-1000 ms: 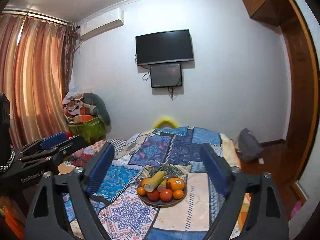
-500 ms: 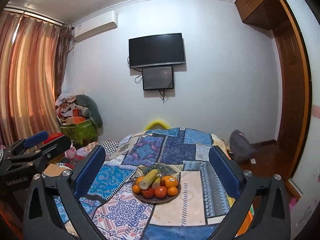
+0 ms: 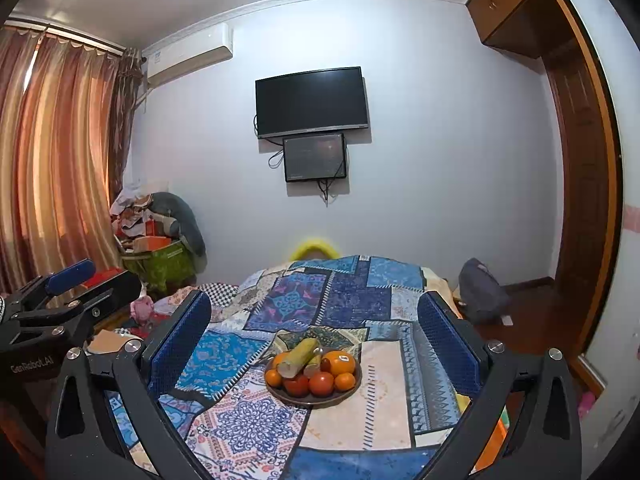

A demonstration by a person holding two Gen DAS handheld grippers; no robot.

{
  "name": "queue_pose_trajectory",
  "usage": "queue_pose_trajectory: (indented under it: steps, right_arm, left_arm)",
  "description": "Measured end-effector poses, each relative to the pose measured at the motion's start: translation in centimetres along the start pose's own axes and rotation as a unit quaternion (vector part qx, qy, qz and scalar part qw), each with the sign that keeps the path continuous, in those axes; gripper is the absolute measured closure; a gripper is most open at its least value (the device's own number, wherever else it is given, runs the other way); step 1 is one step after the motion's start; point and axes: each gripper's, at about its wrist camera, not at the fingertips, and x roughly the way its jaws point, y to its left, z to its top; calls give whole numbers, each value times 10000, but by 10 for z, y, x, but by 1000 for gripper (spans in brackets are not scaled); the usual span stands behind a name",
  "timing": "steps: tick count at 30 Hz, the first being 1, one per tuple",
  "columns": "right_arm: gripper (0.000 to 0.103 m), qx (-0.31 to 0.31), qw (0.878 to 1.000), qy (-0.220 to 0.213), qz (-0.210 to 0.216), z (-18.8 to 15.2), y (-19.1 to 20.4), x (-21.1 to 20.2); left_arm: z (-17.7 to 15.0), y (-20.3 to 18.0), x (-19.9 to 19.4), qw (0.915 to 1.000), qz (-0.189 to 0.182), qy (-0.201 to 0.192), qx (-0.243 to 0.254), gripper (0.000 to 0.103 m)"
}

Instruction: Organize fruits

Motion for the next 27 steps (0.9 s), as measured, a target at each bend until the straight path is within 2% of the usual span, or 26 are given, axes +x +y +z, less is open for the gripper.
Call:
queue_pose_trajectory:
  steps: [27]
  right_arm:
    - [0,-27,10000,-31,-32,5,2,-6]
  left_arm:
    - [2,0,-3,10000,-37,-7,6,0]
